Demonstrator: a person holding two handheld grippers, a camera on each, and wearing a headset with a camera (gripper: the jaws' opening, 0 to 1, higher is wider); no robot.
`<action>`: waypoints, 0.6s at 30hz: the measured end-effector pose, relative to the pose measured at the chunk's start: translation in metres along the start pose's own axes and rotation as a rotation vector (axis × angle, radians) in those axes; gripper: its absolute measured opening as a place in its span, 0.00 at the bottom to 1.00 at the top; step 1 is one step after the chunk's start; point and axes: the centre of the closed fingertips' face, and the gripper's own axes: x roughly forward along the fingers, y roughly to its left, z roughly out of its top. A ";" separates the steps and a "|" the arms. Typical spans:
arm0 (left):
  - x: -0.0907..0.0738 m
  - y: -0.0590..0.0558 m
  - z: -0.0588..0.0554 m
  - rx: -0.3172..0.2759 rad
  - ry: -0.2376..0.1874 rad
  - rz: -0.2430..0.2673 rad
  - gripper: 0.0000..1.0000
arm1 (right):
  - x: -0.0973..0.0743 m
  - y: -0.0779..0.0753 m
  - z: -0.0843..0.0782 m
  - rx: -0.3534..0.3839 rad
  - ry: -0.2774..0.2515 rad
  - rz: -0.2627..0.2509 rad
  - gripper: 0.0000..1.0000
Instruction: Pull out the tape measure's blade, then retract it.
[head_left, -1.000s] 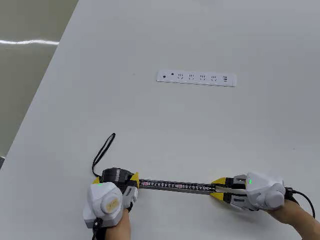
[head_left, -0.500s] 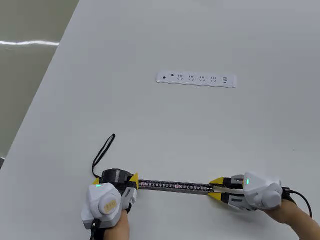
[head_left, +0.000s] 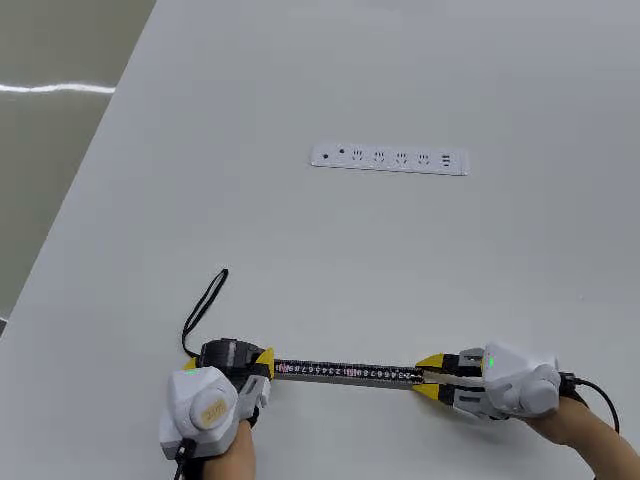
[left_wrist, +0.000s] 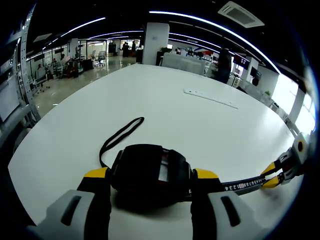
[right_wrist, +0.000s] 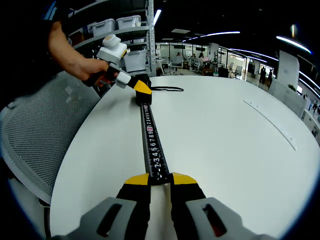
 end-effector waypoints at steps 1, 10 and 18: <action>0.000 0.000 0.000 0.000 0.000 -0.001 0.61 | 0.000 0.000 0.000 -0.001 0.000 0.000 0.13; 0.000 0.001 0.000 -0.002 -0.003 -0.013 0.61 | 0.000 0.001 0.003 -0.008 0.002 0.003 0.13; 0.000 0.001 0.001 -0.009 0.000 -0.021 0.61 | 0.001 0.001 0.004 -0.011 0.001 0.003 0.13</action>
